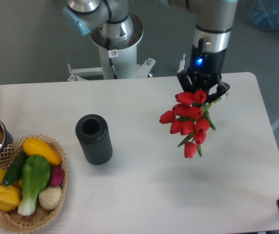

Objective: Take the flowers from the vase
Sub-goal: 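Lower the held tulips, blooms hanging, above the empty table area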

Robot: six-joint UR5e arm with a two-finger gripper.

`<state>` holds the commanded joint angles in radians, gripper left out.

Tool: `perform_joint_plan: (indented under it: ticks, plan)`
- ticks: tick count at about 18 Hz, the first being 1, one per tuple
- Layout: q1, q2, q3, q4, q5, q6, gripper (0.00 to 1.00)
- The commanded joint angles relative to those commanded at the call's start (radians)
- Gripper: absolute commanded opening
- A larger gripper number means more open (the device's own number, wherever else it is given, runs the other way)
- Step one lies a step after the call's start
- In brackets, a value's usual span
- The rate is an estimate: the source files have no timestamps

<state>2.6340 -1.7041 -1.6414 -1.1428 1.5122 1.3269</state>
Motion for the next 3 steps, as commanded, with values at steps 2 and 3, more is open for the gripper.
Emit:
perform_joint_plan:
  ticks: [2,3]
  plan:
    - [-0.023,-0.043,0.037,-0.017,0.063,0.005,0.00]
    - [-0.032,-0.054,0.035,-0.028,0.086,0.005,0.00]
